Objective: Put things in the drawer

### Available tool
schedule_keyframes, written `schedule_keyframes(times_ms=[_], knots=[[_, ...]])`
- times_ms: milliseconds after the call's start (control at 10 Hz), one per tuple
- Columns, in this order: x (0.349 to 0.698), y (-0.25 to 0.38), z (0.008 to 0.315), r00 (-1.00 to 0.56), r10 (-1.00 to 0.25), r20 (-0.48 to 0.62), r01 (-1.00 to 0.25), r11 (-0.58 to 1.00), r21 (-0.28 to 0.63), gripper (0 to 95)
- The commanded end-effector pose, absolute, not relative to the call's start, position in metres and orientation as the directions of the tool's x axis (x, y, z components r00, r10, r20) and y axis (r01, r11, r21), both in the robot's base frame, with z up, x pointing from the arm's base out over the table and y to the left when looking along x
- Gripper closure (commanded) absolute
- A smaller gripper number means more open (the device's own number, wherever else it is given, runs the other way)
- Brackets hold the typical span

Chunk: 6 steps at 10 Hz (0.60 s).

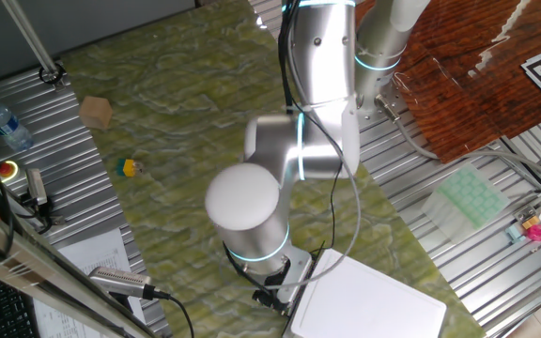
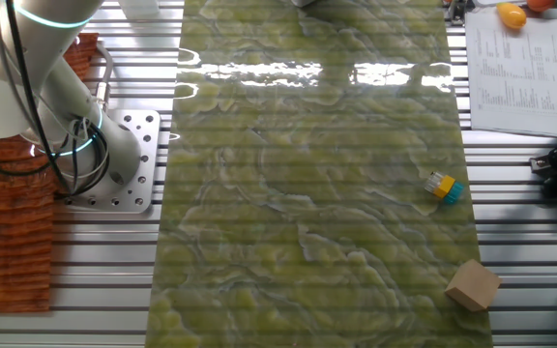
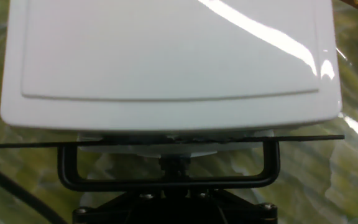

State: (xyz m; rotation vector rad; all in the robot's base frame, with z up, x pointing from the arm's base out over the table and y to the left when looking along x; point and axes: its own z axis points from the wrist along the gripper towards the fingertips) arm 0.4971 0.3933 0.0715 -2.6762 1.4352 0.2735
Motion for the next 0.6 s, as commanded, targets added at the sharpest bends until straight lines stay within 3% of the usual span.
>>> schedule_keyframes(times_ms=[100, 500, 600], knots=[[0.4976, 0.3943, 0.0719, 0.537, -0.814, -0.219, -0.834, -0.551, 0.004, 76.0], [0.4976, 0.3943, 0.0719, 0.53, -0.813, -0.24, -0.836, -0.548, 0.011, 76.0], [0.4976, 0.3943, 0.0719, 0.526, -0.815, -0.244, -0.838, -0.546, 0.016, 57.0]])
